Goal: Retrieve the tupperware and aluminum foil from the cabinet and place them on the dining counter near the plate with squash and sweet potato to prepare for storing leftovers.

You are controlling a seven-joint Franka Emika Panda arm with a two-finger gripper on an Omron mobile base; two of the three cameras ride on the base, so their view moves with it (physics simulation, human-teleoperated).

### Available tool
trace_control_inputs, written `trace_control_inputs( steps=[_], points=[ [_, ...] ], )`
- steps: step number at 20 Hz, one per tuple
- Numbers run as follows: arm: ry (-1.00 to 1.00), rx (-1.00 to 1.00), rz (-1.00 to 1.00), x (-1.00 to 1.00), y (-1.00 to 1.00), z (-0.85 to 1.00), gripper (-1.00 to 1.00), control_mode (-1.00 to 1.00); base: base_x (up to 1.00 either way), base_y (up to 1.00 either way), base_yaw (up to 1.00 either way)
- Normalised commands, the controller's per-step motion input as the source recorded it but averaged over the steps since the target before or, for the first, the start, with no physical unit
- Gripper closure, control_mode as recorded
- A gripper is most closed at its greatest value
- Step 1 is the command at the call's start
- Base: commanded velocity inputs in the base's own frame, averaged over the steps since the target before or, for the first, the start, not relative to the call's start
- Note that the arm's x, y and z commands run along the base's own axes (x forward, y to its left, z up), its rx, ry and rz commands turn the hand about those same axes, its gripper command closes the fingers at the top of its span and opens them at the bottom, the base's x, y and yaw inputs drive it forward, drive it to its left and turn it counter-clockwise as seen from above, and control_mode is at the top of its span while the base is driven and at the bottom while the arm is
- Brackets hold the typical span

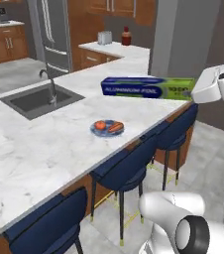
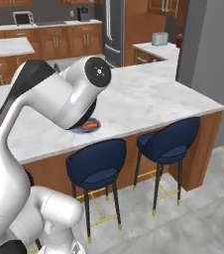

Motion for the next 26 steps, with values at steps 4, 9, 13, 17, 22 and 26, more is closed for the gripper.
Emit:
trace_control_inputs(
  steps=[4,9,13,17,22,26],
  points=[
    [0.0,0.0,0.0,0.0,0.0,0.0,1.0,1.0,0.84,-0.79,0.57],
    [0.0,0.0,0.0,0.0,0.0,0.0,1.0,1.0,0.86,-0.73,0.58],
    [0.0,0.0,0.0,0.0,0.0,0.0,1.0,1.0,0.99,-0.44,0.66],
    [0.0,0.0,0.0,0.0,0.0,0.0,1.0,1.0,0.99,-0.33,0.69],
    [0.0,0.0,0.0,0.0,0.0,0.0,1.0,1.0,0.82,-0.25,0.63],
    [-0.12,0.01,0.26,0.35,-0.23,-0.66,1.0,-1.0,0.0,0.0,0.0]
  ],
)
